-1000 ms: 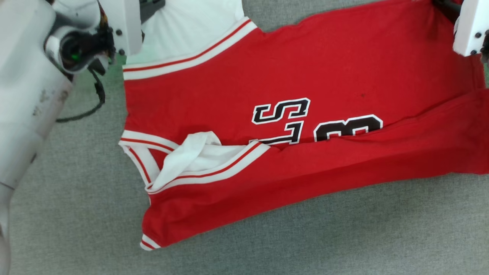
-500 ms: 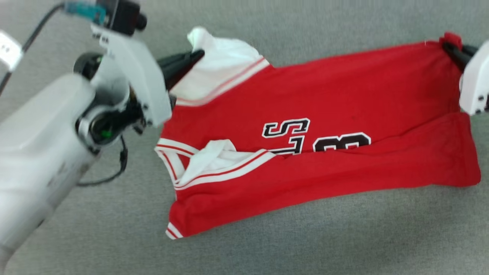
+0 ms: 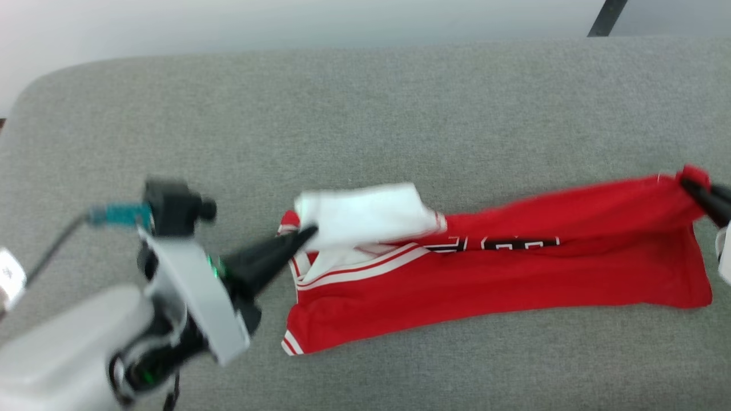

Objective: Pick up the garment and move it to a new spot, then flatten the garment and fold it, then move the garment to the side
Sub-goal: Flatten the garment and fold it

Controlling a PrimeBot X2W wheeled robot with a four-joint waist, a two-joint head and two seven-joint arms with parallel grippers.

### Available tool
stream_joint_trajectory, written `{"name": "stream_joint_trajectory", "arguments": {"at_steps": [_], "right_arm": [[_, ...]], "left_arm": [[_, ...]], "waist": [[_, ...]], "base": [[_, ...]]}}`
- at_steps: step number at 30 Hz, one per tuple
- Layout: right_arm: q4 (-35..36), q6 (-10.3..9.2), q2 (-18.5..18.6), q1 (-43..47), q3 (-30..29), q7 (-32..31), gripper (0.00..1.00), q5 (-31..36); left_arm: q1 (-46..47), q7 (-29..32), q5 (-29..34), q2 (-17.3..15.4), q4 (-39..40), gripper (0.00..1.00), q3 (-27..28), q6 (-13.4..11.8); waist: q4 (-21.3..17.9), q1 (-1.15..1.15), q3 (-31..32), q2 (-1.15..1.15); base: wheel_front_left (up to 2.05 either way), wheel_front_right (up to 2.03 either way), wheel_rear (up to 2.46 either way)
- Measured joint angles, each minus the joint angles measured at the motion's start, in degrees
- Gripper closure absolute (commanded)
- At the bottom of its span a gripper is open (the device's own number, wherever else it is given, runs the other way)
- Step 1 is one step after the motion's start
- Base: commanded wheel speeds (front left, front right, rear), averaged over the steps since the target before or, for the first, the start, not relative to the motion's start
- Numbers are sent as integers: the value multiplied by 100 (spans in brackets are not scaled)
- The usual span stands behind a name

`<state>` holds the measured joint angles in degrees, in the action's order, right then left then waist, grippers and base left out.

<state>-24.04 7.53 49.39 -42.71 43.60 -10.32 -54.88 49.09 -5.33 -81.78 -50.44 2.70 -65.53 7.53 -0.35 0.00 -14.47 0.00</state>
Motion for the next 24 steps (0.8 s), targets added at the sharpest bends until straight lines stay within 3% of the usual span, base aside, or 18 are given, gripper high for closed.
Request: {"name": "stream_joint_trajectory", "arguments": {"at_steps": [5,10,18,19,20,21,22,23,24], "right_arm": [[275,0,78,677,-381,2,100,-57],[272,0,29,1093,-844,20,100,88],[229,0,-389,1445,-1323,-77,100,454],[216,0,-446,1469,-1390,-71,98,513],[208,0,-501,1489,-1449,-65,86,553],[200,0,-555,1510,-1508,-43,86,581],[194,0,-601,1529,-1564,-26,64,626],[193,0,-647,1541,-1610,-22,64,665],[196,0,-699,1557,-1677,5,50,681]], "left_arm": [[-595,-471,10,-104,171,100,-183,-1],[-797,-738,74,144,-154,100,-198,-1],[-978,-840,264,553,-965,100,-310,-1],[-1003,-860,287,612,-1060,100,-325,0],[-1039,-867,301,679,-1152,100,-334,-1],[-1067,-881,323,744,-1230,100,-346,0],[-1081,-883,344,795,-1299,75,-361,-1],[-1089,-891,364,835,-1347,75,-358,0],[-1098,-916,371,876,-1421,56,-316,0]], "waist": [[59,0,41,0],[81,0,-71,0],[40,0,-269,0],[28,0,-284,0],[16,0,-297,0],[5,0,-307,0],[-4,0,-313,0],[-11,0,-312,0],[-14,0,-302,0]], "base": [[0,0,0],[0,0,0],[0,0,0],[0,0,0],[0,0,0],[0,0,0],[0,0,0],[0,0,0],[0,0,0]]}}
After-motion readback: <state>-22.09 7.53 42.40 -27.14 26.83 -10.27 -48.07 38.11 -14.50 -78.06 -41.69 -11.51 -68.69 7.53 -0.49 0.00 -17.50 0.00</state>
